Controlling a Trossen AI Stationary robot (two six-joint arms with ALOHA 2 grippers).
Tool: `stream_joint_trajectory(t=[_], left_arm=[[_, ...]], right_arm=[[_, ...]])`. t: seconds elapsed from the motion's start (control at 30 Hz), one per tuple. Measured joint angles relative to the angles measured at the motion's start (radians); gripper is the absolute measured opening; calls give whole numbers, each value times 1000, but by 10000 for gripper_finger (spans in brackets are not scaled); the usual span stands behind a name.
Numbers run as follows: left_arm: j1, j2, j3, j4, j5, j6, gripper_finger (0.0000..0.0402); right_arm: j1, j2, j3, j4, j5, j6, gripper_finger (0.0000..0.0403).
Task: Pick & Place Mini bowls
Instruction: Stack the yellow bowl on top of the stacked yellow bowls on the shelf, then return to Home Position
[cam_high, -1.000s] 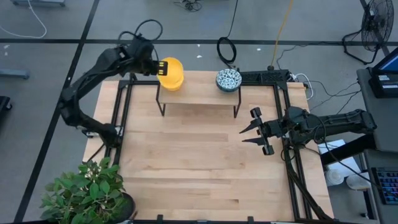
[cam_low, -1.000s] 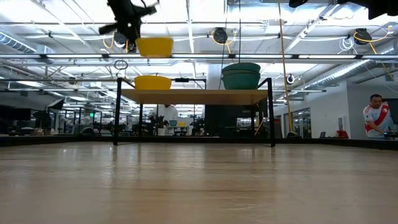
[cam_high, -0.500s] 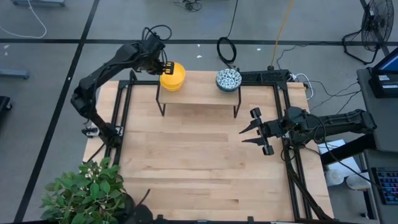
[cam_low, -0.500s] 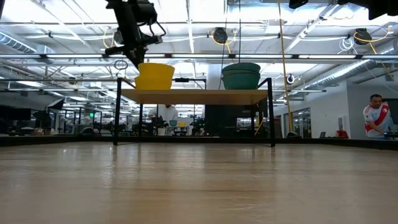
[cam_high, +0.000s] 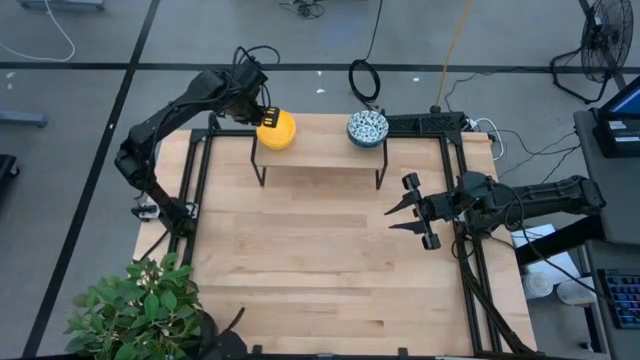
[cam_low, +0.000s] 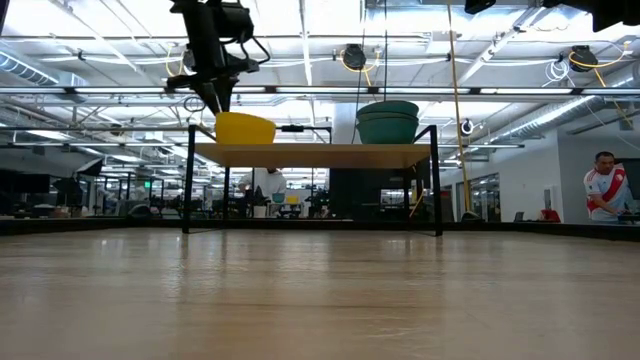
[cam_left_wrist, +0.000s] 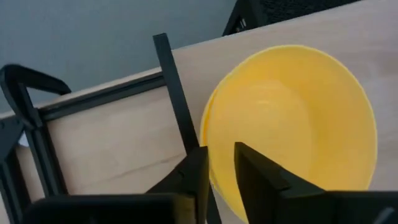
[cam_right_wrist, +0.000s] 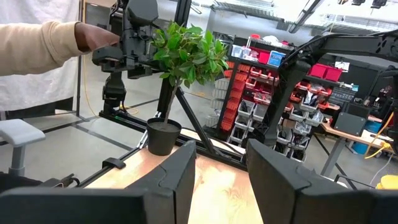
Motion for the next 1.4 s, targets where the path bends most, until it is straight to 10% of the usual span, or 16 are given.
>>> stream_joint_trajectory(t=[0.43,1.4], left_arm=[[15,-106,2,2,94,96,111],[12,-872,1,-33,69,259,113]], right_arm=[[0,0,0,0,0,-4,130],[0,2,0,0,0,-9,130]])
